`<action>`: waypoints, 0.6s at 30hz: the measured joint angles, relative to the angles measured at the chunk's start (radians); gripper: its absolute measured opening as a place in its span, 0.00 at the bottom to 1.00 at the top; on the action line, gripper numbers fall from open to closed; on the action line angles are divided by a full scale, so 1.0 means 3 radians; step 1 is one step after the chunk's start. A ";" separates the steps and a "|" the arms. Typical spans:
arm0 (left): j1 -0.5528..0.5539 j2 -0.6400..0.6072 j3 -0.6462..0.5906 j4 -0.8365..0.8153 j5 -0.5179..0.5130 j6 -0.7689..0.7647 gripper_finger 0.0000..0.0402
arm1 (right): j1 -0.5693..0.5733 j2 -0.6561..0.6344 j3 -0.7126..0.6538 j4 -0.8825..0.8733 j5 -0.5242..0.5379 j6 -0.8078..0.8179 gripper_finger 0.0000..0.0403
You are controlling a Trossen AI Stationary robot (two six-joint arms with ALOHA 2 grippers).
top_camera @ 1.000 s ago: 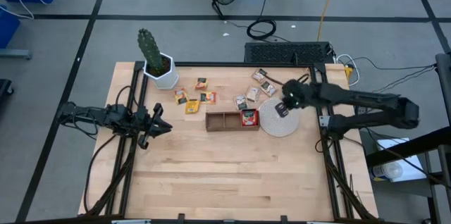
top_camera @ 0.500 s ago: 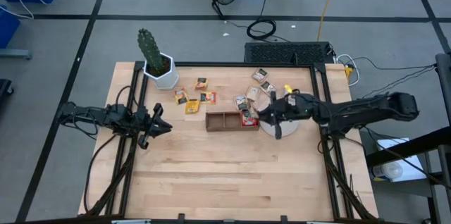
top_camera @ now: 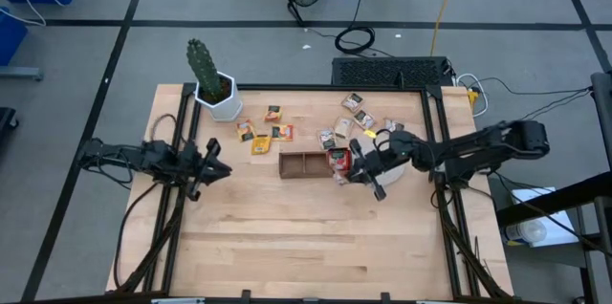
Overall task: Pick & Place Tea
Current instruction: Put the brown tea bag into the middle section of the wooden organizer
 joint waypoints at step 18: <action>0.0004 0.0001 0.0002 0.0364 -0.0209 0.0160 0.14 | -0.0089 0.0074 0.0000 0.0097 -0.0056 -0.0026 0.00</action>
